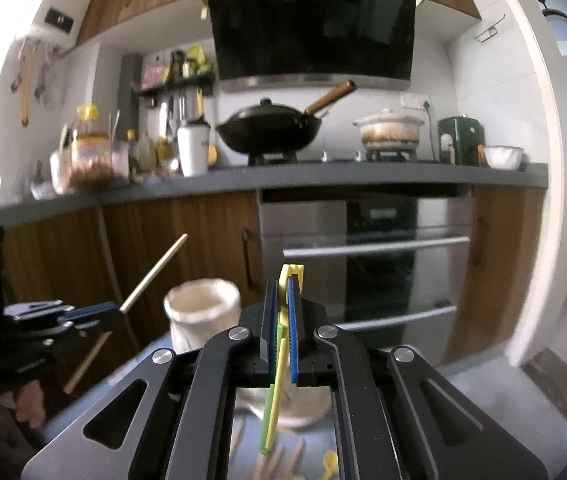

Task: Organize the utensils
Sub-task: 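Drop the yellow utensil into the small pot with the right tool while the left tool carries the chopstick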

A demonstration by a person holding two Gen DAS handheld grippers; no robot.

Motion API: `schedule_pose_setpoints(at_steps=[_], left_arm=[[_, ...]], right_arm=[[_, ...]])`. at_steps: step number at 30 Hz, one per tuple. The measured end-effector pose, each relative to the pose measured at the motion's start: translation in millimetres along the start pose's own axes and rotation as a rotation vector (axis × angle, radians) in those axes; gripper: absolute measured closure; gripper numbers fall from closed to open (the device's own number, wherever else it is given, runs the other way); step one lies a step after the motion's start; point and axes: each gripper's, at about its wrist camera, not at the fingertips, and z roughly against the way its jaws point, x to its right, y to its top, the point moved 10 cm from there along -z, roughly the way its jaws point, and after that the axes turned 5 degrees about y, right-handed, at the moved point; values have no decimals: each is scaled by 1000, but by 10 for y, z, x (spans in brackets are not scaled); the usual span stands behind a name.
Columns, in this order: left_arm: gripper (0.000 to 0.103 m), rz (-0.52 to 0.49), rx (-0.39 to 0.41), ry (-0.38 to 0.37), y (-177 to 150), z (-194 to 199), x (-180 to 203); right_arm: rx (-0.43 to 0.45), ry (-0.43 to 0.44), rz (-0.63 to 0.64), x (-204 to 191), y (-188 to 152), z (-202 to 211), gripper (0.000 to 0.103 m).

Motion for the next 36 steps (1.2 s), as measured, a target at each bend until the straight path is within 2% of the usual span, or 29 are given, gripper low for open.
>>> schedule_pose_setpoints(at_steps=[8,13,17,20,21,28,36], left_arm=[[97,77,79,-32,556,-378,-132],[97,81,112,0,657,-731,-196],[97,84,112,39,604,-988,-232],[102,104,76,36,500,-1122,-239],[102,96,56,60,454,-1161,-254],[102,125,49,38,287,-1114,-352],[102,122,51,29,290,-1070,-361]], right_arm=[[105,-4,-77,169,326,-223,97],[164,-64,-113,385,375,-369,97],[152,-74,-109,414,283,-547,97],[106,-59,-112,377,121,-693,97],[98,-60,-105,364,70,-718,97],[47,-35,-122,343,-129,-825,97],[27,-32,-108,288,-204,-843,97]])
